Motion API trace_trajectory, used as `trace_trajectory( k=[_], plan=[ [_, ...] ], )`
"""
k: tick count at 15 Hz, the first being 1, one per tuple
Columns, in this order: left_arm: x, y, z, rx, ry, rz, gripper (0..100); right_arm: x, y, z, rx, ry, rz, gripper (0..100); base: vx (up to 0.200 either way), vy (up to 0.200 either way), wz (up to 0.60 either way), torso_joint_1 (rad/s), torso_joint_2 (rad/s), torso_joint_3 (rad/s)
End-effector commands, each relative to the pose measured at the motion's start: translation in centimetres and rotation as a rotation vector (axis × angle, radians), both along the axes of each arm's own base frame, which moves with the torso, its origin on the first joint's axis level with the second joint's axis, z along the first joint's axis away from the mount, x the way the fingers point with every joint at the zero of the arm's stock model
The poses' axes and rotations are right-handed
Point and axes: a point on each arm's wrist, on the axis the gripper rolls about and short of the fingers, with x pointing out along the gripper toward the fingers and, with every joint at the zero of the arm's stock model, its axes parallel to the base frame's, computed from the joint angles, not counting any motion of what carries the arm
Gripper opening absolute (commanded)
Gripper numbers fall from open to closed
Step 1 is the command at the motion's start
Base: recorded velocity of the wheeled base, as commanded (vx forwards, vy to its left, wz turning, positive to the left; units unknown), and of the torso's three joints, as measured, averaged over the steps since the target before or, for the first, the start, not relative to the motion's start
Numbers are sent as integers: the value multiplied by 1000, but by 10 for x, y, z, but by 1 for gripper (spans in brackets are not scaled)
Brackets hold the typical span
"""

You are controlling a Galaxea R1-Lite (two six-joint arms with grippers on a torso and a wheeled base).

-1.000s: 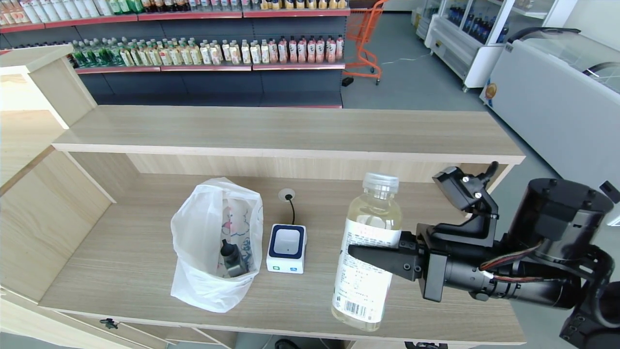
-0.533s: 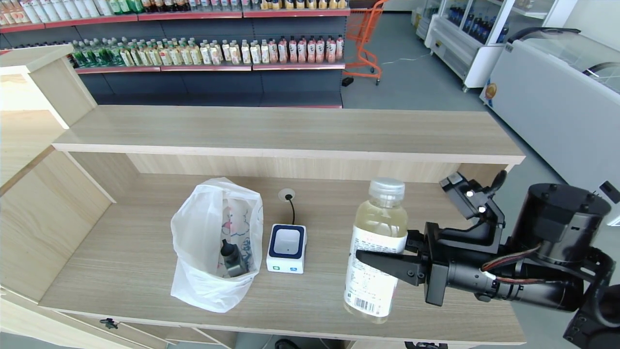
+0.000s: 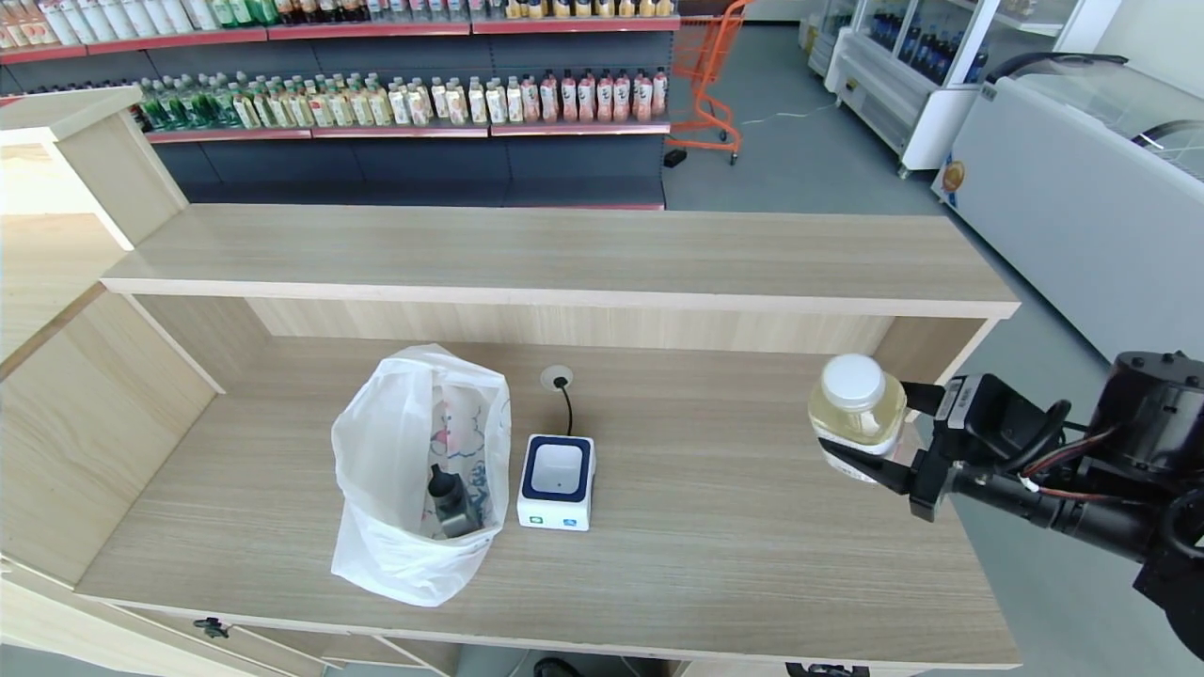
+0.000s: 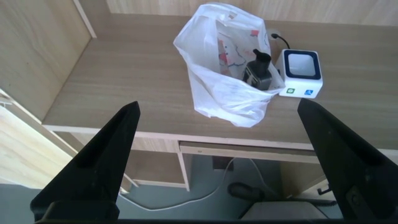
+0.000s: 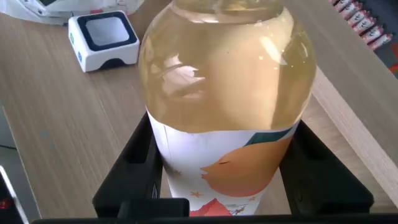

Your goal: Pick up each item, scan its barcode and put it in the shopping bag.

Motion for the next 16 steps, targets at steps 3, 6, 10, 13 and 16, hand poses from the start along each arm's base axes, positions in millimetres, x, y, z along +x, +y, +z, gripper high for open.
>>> trace_trajectory(
  k=[3,6,10,13,16],
  plan=[
    [0,0,0,0,0,0,100,5,-9,-11,-62,-24,-43,0,0,0,0,0,0,0],
    [0,0,0,3,0,-1,100,1,-10,-15,-65,-4,-44,0,0,0,0,0,0,0],
    [0,0,0,1,0,0,100,-1,-9,-16,-63,2,-38,0,0,50,0,1,1,1],
    [0,0,0,0,0,0,100,0,-8,-16,-47,18,-31,0,0,200,0,4,2,2],
    [0,0,0,0,0,0,100,0,-8,-16,-37,20,-4,0,0,200,0,1,2,-2]
  ],
)
